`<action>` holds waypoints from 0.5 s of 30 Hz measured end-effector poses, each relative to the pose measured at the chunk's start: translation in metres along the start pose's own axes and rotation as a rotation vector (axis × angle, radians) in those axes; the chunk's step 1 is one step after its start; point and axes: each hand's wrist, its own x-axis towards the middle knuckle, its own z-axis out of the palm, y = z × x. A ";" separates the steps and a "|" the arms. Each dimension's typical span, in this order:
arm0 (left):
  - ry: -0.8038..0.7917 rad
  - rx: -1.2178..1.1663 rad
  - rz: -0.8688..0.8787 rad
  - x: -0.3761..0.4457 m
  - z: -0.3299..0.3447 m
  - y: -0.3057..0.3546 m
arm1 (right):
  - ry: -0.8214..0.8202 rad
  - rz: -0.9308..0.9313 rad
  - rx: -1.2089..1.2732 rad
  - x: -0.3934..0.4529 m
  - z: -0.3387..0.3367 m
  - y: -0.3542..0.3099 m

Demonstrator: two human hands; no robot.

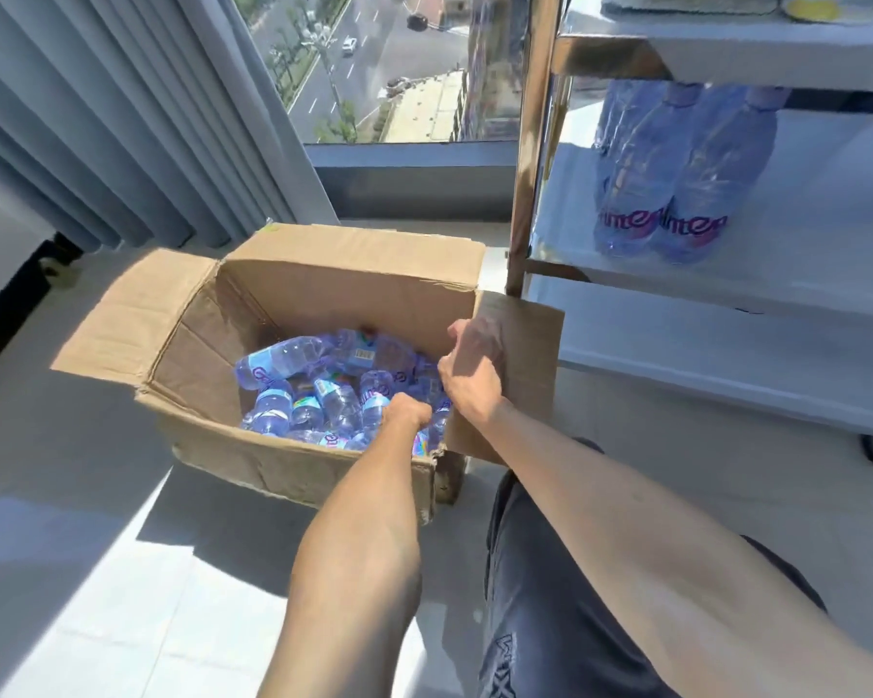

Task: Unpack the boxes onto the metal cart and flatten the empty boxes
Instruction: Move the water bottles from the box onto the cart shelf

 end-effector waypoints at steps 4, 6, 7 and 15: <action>-0.031 0.111 0.004 0.020 0.004 0.000 | 0.256 0.170 -0.018 0.017 -0.011 -0.016; -0.059 0.166 0.000 0.031 0.006 -0.002 | 0.348 0.090 -0.044 0.025 0.004 -0.012; -0.072 0.196 -0.001 0.032 0.005 -0.003 | 0.347 0.080 -0.029 0.028 0.014 -0.006; -0.481 0.580 0.072 0.048 0.022 -0.005 | 0.246 0.194 -0.056 0.033 0.036 0.009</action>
